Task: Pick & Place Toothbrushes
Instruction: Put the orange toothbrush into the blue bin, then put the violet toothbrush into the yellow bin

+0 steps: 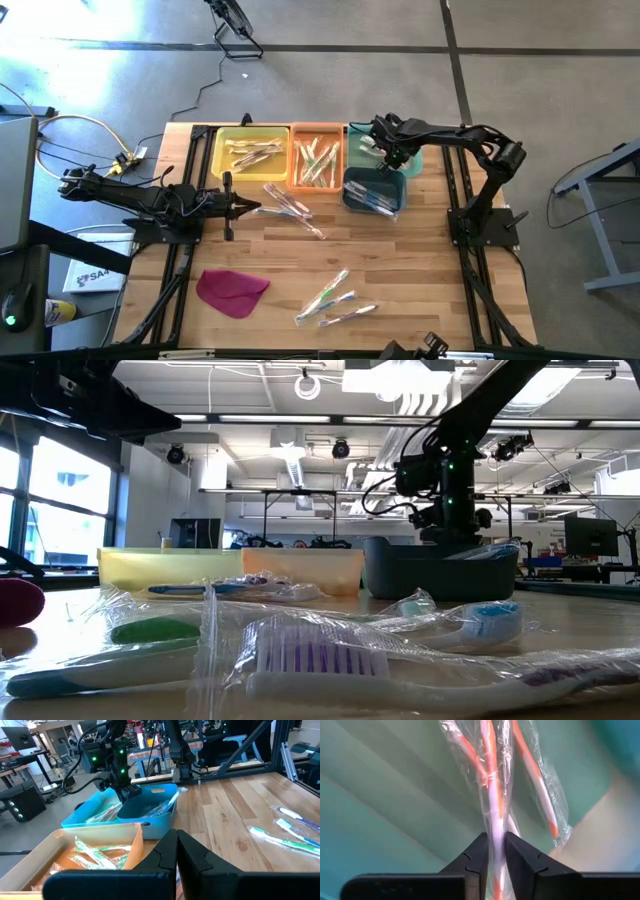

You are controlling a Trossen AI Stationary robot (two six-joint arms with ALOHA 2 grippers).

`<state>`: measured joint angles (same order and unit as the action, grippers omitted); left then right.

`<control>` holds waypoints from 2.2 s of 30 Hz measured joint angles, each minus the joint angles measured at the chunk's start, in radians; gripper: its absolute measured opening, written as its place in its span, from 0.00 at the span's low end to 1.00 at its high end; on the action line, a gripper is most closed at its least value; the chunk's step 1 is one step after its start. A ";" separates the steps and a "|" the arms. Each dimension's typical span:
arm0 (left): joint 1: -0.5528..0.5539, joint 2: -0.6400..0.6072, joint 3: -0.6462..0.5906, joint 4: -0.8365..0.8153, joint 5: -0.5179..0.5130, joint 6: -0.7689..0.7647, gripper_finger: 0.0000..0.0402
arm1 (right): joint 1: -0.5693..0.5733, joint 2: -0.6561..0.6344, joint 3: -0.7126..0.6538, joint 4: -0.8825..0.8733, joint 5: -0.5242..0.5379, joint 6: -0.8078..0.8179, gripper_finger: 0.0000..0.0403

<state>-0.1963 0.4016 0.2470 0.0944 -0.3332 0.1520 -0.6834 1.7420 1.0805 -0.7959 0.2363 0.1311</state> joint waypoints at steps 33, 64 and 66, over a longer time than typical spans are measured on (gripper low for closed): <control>0.000 0.000 0.000 0.000 -0.001 0.000 0.00 | 0.112 -0.003 0.228 -0.190 -0.034 0.022 0.29; 0.000 0.000 0.000 0.000 -0.001 0.030 0.00 | 0.592 -0.004 0.463 0.482 -0.264 0.388 0.29; 0.000 0.000 0.000 0.000 -0.001 0.030 0.00 | 0.627 -0.004 0.463 0.532 -0.264 0.369 0.29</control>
<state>-0.1963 0.4019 0.2470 0.0948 -0.3340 0.1822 -0.0562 1.7378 1.5440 -0.2639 -0.0273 0.5001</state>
